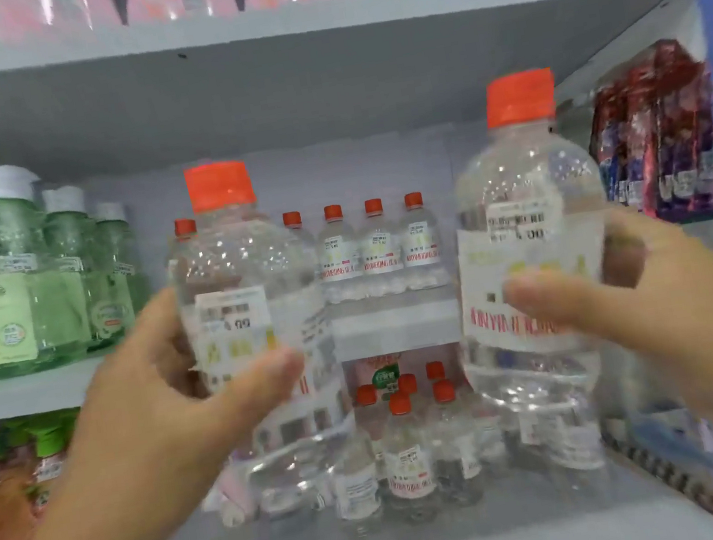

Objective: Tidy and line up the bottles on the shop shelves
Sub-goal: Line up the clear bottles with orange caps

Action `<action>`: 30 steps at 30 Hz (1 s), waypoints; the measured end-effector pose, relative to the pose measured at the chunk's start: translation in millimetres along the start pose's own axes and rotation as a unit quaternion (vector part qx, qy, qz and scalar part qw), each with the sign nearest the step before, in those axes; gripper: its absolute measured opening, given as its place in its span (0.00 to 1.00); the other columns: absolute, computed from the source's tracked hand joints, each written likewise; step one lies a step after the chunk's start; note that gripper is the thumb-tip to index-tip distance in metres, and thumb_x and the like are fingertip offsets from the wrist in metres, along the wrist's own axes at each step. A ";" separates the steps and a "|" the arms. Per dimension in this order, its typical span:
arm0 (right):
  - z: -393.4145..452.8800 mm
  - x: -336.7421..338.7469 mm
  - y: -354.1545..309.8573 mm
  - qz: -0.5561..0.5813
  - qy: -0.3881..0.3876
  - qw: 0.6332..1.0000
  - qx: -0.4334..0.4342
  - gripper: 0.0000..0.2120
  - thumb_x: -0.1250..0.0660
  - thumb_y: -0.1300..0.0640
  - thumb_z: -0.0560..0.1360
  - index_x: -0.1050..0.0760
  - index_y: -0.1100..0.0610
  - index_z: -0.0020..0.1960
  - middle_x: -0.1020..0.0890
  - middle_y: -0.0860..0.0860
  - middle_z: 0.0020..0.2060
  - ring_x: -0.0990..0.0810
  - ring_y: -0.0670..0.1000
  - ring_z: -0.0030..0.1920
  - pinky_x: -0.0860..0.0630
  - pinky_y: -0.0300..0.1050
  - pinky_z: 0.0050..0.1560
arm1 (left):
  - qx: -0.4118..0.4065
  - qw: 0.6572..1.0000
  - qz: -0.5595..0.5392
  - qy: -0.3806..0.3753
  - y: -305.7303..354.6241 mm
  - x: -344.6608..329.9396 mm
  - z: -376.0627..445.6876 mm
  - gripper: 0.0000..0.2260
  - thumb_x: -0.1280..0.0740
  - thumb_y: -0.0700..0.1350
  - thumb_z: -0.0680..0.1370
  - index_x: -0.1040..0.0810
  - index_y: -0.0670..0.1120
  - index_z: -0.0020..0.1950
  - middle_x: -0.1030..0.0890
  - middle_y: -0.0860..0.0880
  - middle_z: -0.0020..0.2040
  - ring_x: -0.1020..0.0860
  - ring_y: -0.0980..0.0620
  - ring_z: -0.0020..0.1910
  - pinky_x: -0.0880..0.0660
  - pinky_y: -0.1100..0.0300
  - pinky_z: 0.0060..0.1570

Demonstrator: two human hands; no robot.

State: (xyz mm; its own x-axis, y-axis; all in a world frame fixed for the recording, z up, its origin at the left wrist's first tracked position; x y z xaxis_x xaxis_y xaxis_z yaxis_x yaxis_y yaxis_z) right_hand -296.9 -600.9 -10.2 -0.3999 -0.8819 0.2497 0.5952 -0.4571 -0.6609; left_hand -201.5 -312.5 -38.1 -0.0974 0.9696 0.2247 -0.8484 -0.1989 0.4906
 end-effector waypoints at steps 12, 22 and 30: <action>133.2 -16.1 86.4 -0.086 -0.051 0.991 -0.086 0.17 0.22 0.35 0.65 0.25 0.42 0.44 0.17 0.35 0.33 0.22 0.27 0.34 0.31 0.26 0.24 | 0.231 0.951 0.197 -0.051 -49.2 -67.0 139.8 0.31 0.20 0.66 0.63 0.26 0.52 0.57 0.19 0.53 0.55 0.18 0.53 0.45 0.18 0.58 0.33; 203.7 -72.7 130.1 -0.213 -0.180 0.946 -0.165 0.30 0.25 0.31 0.63 0.21 0.46 0.59 0.16 0.48 0.54 0.15 0.52 0.52 0.15 0.52 0.53 | 0.202 0.908 0.326 -0.167 -106.7 -51.1 216.8 0.49 0.24 0.72 0.63 0.42 0.57 0.78 0.23 0.52 0.58 0.19 0.47 0.52 0.21 0.50 0.54; 250.2 -117.7 138.6 -0.275 -0.240 0.913 -0.182 0.27 0.22 0.42 0.70 0.24 0.50 0.64 0.15 0.53 0.54 0.14 0.56 0.51 0.15 0.52 0.51 | 0.048 0.878 0.415 -0.233 -122.1 -67.0 280.2 0.35 0.29 0.68 0.72 0.32 0.59 0.77 0.30 0.56 0.74 0.28 0.49 0.69 0.31 0.56 0.61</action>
State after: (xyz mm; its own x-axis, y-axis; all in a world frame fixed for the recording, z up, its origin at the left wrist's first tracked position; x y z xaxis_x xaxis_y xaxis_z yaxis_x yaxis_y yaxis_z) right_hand 7.1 -589.3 45.9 -0.1644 -0.5194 0.8386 0.0895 -0.8545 -0.5117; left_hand 54.4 -393.1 122.9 -0.4187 0.3269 0.8472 -0.5357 -0.8423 0.0602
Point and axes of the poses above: each hand's wrist, its own z-axis towards the middle knuckle, its own x-axis out of the back of the hand, y = z × x, the point moved 7 cm from there along z, towards the middle knuckle
